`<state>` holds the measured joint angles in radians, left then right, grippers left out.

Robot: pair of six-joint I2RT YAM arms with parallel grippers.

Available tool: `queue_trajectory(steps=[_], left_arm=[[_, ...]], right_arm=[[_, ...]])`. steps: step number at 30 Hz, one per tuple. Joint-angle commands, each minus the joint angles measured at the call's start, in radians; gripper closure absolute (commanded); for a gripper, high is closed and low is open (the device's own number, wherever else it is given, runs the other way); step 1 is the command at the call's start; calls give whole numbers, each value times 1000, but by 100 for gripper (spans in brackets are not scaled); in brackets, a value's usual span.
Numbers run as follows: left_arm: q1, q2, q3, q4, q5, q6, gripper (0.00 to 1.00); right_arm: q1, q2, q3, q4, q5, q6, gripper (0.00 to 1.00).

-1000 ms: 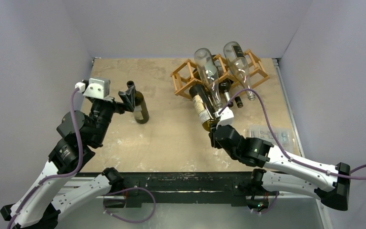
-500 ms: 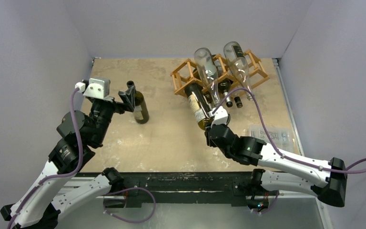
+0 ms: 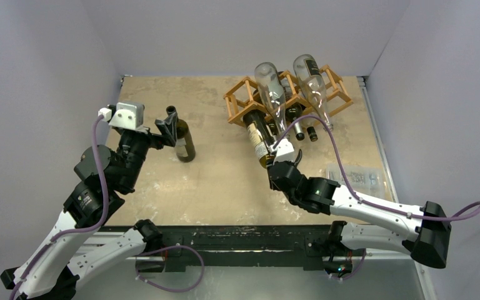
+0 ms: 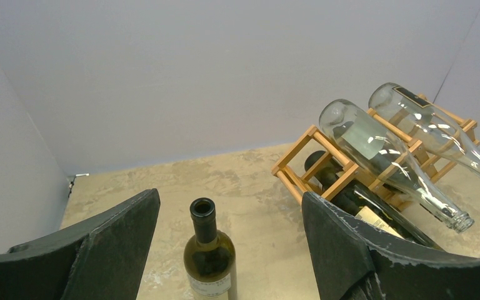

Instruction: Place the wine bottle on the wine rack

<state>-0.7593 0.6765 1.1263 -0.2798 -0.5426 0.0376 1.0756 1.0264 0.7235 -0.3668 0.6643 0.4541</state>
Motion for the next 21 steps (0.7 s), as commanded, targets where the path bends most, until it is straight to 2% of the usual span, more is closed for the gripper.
queue_trajectory(steps=[1, 11, 21], left_arm=[[6, -8, 32, 8, 3, -1, 17], [7, -11, 33, 10, 0, 1, 17], [6, -16, 33, 10, 7, -4, 17]], right_arm=[[-21, -6, 47, 190, 102, -47, 100], [-91, 35, 85, 209, 39, -53, 100], [-94, 118, 134, 294, 10, -22, 100]])
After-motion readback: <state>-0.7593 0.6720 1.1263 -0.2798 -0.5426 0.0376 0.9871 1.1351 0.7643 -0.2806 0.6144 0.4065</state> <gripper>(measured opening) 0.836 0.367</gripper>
